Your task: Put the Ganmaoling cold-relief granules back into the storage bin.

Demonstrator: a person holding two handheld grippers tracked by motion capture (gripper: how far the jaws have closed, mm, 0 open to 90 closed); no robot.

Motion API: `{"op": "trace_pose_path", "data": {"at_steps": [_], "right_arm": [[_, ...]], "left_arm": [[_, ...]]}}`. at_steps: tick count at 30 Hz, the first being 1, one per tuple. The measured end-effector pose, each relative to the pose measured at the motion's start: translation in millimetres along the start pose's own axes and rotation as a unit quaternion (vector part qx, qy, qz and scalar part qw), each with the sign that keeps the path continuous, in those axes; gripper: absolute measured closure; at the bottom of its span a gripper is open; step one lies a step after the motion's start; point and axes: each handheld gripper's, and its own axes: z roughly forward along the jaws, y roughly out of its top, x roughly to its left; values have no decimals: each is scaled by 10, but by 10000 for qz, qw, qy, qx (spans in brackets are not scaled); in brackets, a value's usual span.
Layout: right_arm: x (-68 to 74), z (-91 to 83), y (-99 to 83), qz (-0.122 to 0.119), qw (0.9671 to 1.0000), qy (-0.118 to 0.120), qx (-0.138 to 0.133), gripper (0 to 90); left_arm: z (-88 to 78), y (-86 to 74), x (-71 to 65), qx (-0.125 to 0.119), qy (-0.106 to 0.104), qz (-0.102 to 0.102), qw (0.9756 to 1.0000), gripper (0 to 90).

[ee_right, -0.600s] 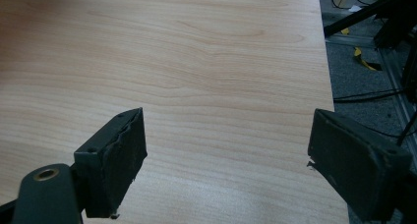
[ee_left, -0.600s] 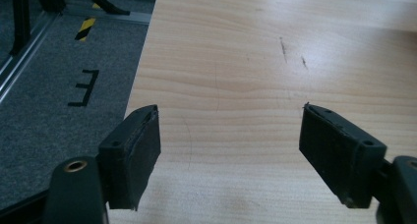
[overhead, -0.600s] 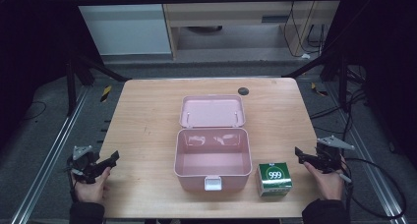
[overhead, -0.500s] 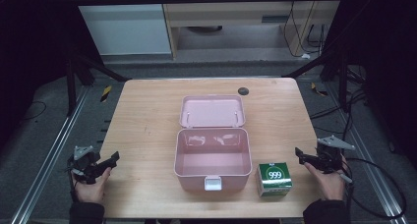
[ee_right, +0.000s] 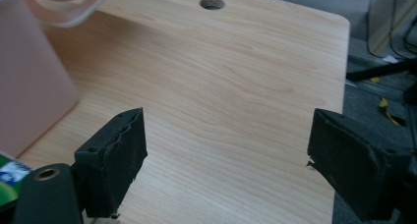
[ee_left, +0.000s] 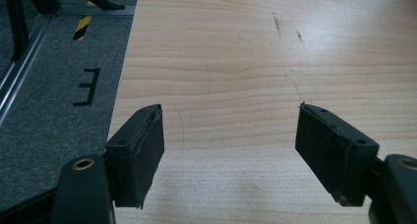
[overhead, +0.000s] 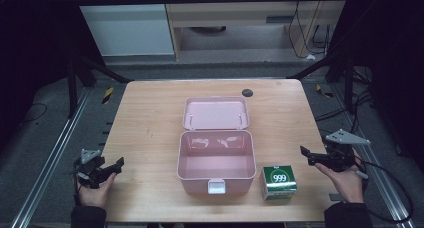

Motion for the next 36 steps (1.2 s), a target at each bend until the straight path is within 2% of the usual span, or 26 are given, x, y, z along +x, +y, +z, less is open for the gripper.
{"op": "trace_pose_path", "data": {"at_steps": [1,2,4,8,9,10,12,16,17,18,19,22,23,24,25,26,29,30,31,32,33,34,35,36], "right_arm": [[0,0,0,0,10000,0,0,149],[22,-22,65,-119,9997,168,94,149],[49,-35,120,-269,9991,295,158,149],[130,-52,251,-586,9955,667,318,141],[130,-52,251,-586,9955,667,318,141],[172,-47,300,-732,9930,836,404,135],[224,-43,354,-947,9891,988,548,127],[330,-48,445,-1372,9786,1328,764,114],[330,-48,445,-1372,9786,1328,764,114],[379,-53,478,-1549,9731,1490,832,111],[399,-54,493,-1627,9704,1562,858,110],[452,-49,525,-1836,9629,1714,987,102],[452,-49,525,-1836,9629,1714,987,102],[479,-43,540,-1960,9583,1768,1096,97],[479,-43,540,-1960,9583,1768,1096,97],[502,-41,552,-2103,9530,1840,1173,91],[525,-45,562,-2232,9466,1952,1265,83],[525,-45,562,-2232,9466,1952,1265,83],[534,-46,564,-2287,9447,1971,1277,82],[554,-48,562,-2380,9393,2078,1337,70],[554,-48,562,-2380,9393,2078,1337,70],[578,-49,558,-2507,9331,2164,1401,68],[578,-49,558,-2507,9331,2164,1401,68],[608,-50,552,-2635,9264,2260,1461,60]], "left_arm": [[0,0,0,0,0,0,10000,261],[3,-1,-10,-5,-9,13,10000,261],[10,-1,-18,14,-34,35,10000,261],[29,-2,-40,74,-53,110,9999,261],[29,-2,-40,74,-53,110,9999,261],[32,-1,-46,74,-61,124,9999,261],[32,-1,-47,77,-66,129,9999,261],[39,-6,-52,117,-82,182,9997,261],[39,-6,-52,117,-82,182,9997,261],[44,-7,-56,143,-94,197,9997,261],[46,-7,-59,150,-97,209,9996,261],[56,-7,-68,173,-109,237,9995,261],[56,-7,-68,173,-109,237,9995,261],[56,-7,-71,176,-110,251,9995,261],[56,-7,-71,176,-110,251,9995,261],[54,-7,-71,171,-113,257,9995,261],[56,-7,-71,177,-119,261,9994,261],[56,-7,-71,177,-119,261,9994,261],[57,-7,-72,182,-121,267,9994,261],[59,-7,-73,187,-131,283,9993,261],[59,-7,-73,187,-131,283,9993,261],[61,-7,-75,187,-132,292,9993,261],[61,-7,-78,188,-129,299,9993,261],[63,-7,-80,188,-129,304,9993,261]]}}
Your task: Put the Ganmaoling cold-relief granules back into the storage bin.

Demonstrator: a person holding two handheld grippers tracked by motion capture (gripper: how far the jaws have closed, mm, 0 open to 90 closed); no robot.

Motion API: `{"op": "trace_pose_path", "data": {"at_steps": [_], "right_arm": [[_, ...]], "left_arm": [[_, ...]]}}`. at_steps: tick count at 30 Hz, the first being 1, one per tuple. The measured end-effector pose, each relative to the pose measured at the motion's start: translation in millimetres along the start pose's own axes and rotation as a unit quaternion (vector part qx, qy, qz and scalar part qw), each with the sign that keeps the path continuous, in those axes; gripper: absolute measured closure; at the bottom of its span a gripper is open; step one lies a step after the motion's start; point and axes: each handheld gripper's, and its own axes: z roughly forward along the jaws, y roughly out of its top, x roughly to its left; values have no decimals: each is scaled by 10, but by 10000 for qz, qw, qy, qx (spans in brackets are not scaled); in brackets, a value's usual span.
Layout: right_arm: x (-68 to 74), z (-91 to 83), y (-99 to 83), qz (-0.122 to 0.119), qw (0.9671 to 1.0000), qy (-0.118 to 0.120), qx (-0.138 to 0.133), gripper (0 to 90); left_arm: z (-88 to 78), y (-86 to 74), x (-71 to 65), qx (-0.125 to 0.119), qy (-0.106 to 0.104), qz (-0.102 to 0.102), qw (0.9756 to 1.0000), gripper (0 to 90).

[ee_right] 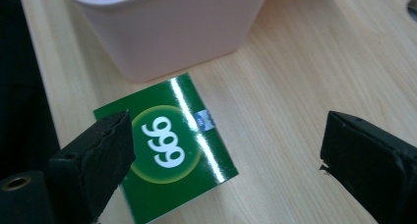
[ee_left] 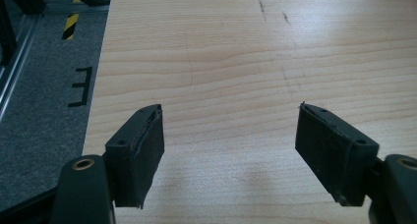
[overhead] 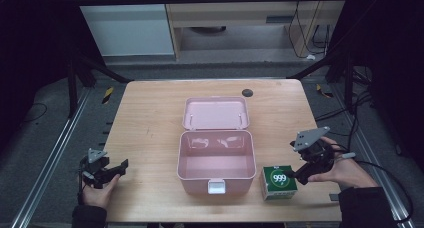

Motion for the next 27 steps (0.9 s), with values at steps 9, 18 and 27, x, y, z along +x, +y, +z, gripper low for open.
{"op": "trace_pose_path", "data": {"at_steps": [9,18,27], "right_arm": [[58,82,19,-356,9985,326,239,46],[107,153,20,-663,9956,491,436,43],[154,262,-29,-871,9927,633,547,36]], "left_arm": [[7,0,-3,13,-7,5,10000,261],[6,0,-2,9,-11,20,10000,260],[9,0,-3,24,-5,41,10000,260]]}}
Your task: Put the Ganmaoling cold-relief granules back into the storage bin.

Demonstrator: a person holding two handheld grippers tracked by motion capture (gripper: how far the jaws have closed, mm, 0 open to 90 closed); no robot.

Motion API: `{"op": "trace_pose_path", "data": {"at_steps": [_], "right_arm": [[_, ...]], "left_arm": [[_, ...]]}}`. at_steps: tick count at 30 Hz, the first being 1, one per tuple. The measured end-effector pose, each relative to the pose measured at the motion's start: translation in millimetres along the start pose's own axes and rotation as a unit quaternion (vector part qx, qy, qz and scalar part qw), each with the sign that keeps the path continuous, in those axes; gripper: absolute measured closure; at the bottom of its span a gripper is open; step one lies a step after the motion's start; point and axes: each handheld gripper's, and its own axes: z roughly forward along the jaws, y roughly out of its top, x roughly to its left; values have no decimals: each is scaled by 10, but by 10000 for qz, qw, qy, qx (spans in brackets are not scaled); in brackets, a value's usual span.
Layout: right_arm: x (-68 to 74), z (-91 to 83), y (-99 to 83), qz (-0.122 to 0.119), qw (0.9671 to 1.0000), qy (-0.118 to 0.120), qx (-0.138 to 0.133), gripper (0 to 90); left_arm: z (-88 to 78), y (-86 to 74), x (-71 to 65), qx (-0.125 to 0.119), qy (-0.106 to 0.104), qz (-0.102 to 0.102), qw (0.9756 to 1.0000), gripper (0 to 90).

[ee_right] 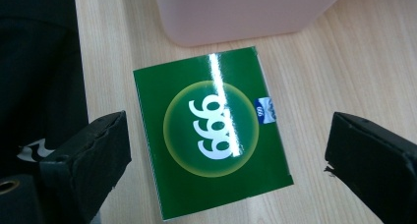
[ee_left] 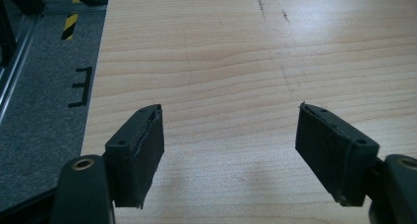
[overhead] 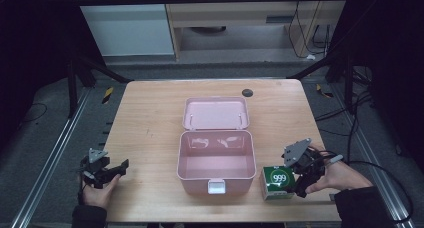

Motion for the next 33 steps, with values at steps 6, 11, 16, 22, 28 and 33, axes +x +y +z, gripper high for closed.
{"op": "trace_pose_path", "data": {"at_steps": [6,11,16,22,28,33], "right_arm": [[11,65,-4,-105,9999,28,33,36],[14,145,7,-169,9997,113,161,33],[20,197,14,-179,9995,113,236,29],[19,308,19,-219,9988,183,385,28],[20,408,16,-238,9979,264,536,30],[8,462,1,-264,9977,333,524,43]], "left_arm": [[1,2,-2,5,7,6,10000,260],[2,0,2,5,11,9,10000,260],[2,-1,3,8,14,15,10000,260],[5,-1,1,16,19,32,10000,259],[5,1,4,6,24,24,10000,258],[7,1,4,10,26,28,10000,258]]}}
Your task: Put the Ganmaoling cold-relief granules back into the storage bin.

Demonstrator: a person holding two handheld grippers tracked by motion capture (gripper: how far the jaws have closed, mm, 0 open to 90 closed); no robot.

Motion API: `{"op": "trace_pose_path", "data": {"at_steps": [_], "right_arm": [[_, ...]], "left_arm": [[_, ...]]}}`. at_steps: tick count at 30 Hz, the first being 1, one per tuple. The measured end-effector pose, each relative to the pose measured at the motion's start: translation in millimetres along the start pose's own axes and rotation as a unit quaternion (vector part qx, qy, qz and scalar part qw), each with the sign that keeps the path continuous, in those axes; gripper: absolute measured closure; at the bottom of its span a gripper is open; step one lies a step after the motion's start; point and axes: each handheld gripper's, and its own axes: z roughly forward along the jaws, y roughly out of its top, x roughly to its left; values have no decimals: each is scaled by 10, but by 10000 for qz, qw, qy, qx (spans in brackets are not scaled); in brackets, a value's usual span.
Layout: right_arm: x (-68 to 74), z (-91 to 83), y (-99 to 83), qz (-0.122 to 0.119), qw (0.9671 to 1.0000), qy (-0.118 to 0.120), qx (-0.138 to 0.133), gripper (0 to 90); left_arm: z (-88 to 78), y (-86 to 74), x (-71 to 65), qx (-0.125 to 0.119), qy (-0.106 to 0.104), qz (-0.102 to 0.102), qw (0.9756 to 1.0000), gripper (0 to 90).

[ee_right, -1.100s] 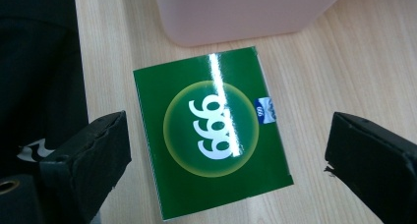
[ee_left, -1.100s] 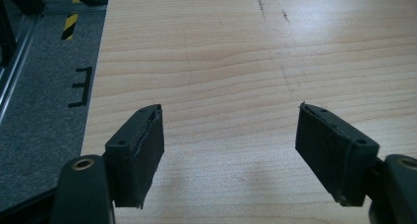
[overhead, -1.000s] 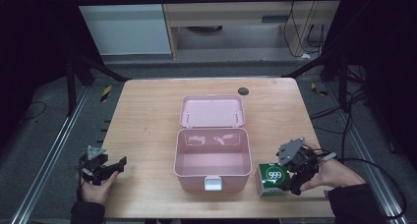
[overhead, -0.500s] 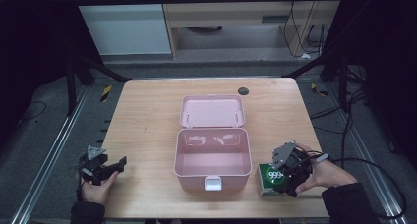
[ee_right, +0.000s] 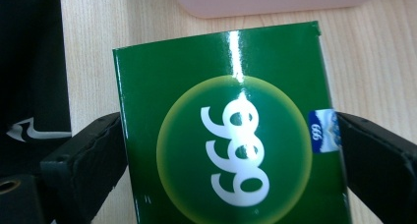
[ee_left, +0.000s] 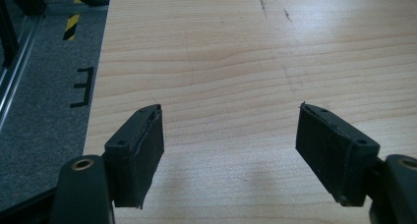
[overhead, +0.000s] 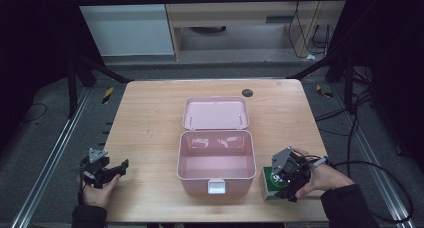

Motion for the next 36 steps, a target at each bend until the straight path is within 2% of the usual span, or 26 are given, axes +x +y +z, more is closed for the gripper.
{"op": "trace_pose_path", "data": {"at_steps": [4,15,22,30,36], "right_arm": [[-19,60,-15,28,9999,112,33,65],[-39,134,-22,84,9997,214,103,87],[-55,112,-31,211,9994,237,140,146],[-67,88,-12,383,9987,220,266,156],[-68,31,-7,432,9987,161,235,157]], "left_arm": [[2,0,-3,2,-1,9,10000,258],[2,1,-1,2,-2,7,10000,258],[2,2,-1,3,1,10,10000,258],[1,2,1,1,3,1,10000,258],[-1,2,2,-2,2,-2,10000,258]]}}
